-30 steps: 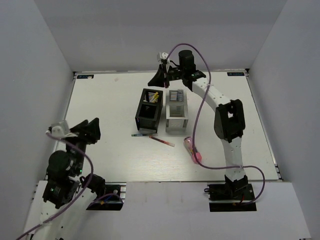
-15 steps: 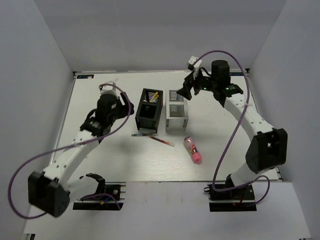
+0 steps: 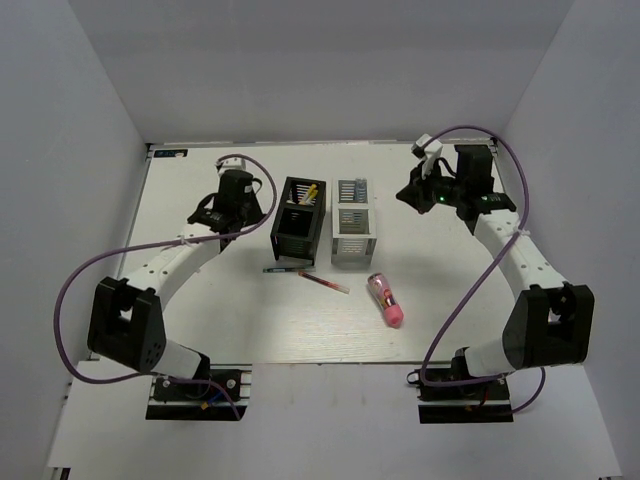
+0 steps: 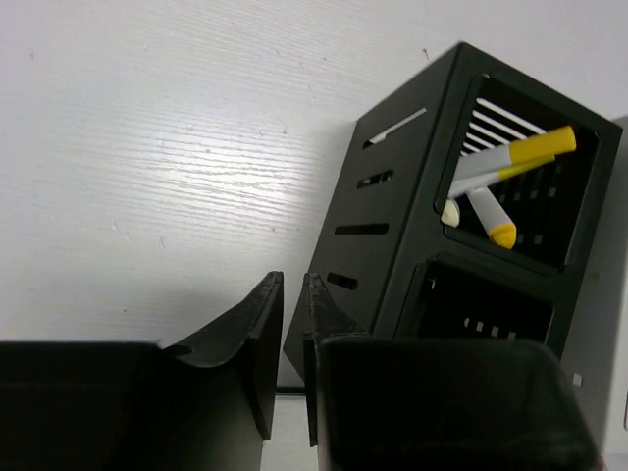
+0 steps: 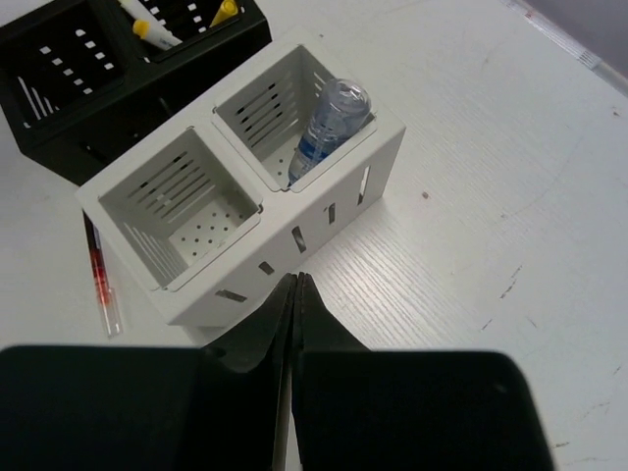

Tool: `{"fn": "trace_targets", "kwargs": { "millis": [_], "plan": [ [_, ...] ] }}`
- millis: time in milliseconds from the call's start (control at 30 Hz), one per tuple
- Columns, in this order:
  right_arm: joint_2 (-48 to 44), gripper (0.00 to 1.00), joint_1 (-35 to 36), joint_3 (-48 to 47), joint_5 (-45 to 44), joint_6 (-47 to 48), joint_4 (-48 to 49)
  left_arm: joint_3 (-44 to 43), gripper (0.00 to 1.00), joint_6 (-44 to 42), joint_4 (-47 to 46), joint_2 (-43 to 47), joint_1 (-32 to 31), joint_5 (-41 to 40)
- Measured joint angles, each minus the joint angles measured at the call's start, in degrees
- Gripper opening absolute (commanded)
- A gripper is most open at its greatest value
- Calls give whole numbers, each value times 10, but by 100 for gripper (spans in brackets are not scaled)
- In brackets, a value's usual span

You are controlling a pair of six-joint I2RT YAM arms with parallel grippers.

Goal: Sort the stationery into containers
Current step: Move the storage box to the center of the board.

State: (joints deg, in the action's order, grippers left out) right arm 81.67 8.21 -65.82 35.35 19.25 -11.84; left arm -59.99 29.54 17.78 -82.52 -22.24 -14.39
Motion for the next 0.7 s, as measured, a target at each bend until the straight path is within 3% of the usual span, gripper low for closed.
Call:
{"fn": "trace_targets", "kwargs": {
  "millis": [200,367,700],
  "plan": [
    [-14,0,-12,11,30,-15,-1,-14,20,-1,0,-47,22,9],
    [-16,0,-24,25,48,-26,0,-17,25,-4,17,-101,23,35],
    [-16,0,-38,38,80,-32,-1,-19,25,-13,23,-107,21,67]
  ]
}}
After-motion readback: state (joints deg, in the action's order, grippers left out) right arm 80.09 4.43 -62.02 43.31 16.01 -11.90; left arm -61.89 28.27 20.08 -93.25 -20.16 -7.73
